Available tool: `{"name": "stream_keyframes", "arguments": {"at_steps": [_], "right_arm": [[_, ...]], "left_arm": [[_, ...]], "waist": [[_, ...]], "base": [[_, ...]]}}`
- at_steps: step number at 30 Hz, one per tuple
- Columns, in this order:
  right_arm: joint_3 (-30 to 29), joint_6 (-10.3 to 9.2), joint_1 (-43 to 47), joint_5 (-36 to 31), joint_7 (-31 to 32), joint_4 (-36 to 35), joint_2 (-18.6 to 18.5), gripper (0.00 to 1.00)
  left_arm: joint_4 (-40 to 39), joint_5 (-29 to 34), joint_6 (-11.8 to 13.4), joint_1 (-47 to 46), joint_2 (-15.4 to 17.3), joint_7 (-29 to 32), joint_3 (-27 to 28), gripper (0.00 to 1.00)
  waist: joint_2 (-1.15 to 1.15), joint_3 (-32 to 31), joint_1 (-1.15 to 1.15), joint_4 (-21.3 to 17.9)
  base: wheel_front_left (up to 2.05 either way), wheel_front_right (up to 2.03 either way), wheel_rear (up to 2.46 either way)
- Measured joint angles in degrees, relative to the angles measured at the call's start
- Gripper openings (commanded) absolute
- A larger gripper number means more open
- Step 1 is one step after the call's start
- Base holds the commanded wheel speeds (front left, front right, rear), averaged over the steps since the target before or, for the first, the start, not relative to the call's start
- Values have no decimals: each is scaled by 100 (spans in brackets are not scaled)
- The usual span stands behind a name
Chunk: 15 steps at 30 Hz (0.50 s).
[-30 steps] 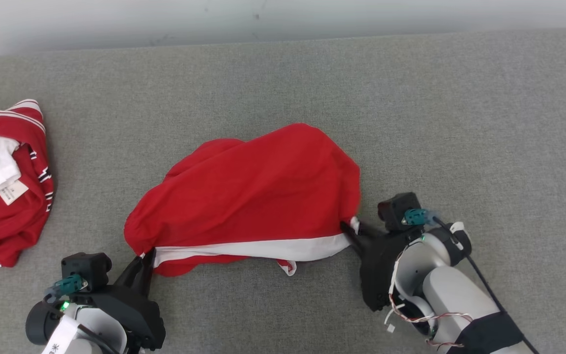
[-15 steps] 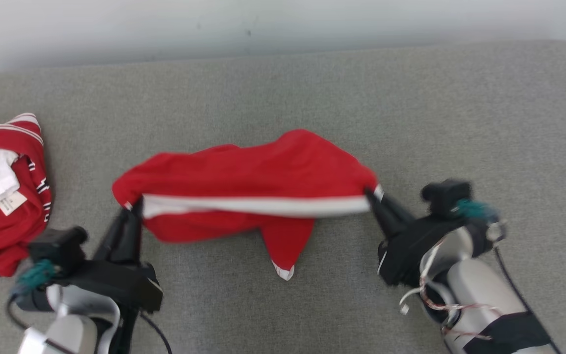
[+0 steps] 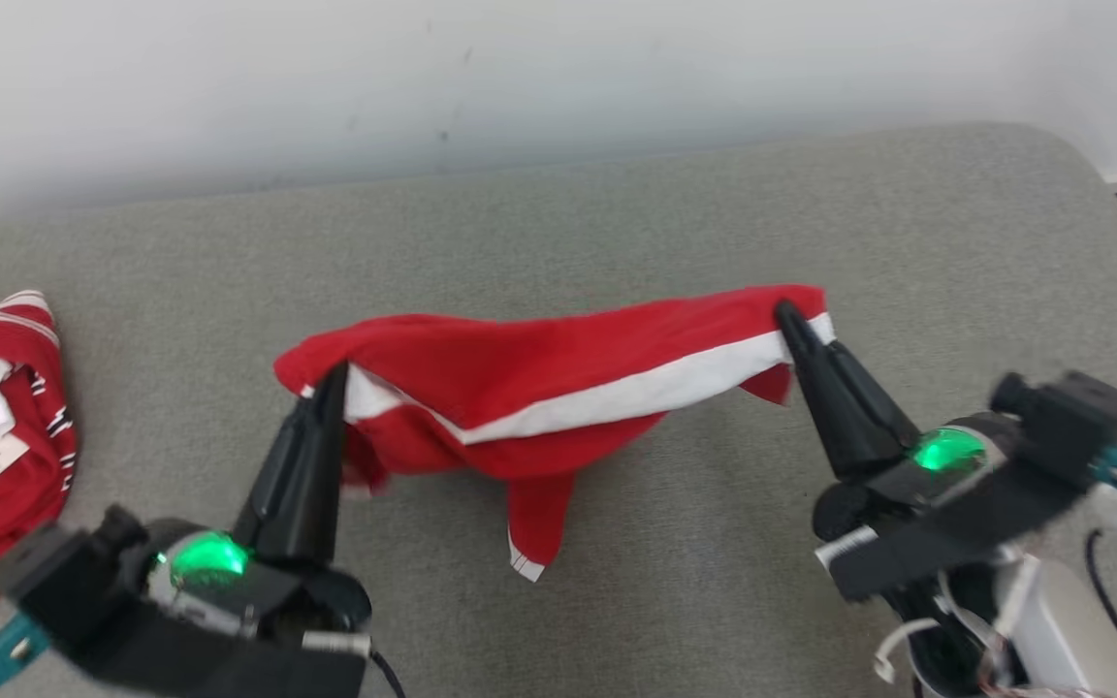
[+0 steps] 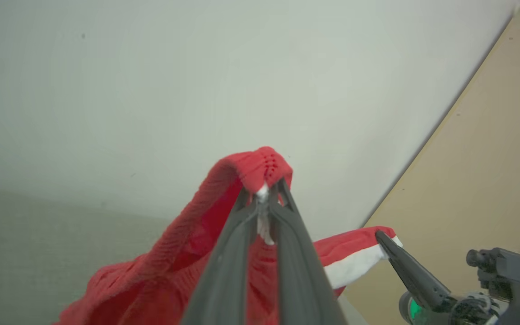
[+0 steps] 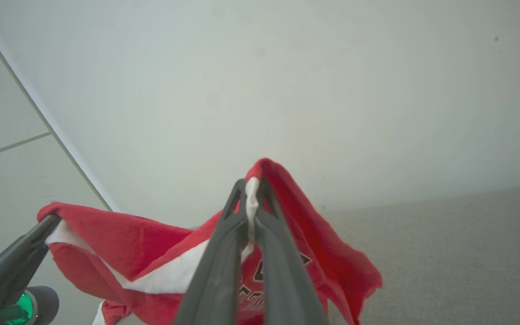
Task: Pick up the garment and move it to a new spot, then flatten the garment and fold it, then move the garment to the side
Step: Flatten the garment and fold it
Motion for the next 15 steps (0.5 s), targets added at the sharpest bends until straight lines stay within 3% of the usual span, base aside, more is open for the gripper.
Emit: {"name": "stream_keyframes", "arguments": {"at_steps": [5, 8, 12, 15], "right_arm": [[-144, 19, 273, 608, 151, -1408, -121, 0], [-168, 25, 208, 883, 399, -1779, -179, 0], [-233, -29, -480, 1143, 906, -1182, -211, 0], [-436, -327, -1515, 1221, 1157, -12, -127, 0]], "left_arm": [[-1227, -725, -93, 528, 120, 441, -439, 0], [-1570, -1053, -116, 594, 253, 758, -597, 0], [-843, -1018, 59, -102, 147, 1166, -530, 0], [345, -706, 475, -1458, -47, 1307, -233, 0]], "waist": [[0, -53, 0, -148], [-2, -25, -1, -228], [-1, 127, 0, -281], [-1, 302, 1, -277]], "base": [[0, 0, 0], [0, 0, 0], [0, 0, 0], [0, 0, 0]]}}
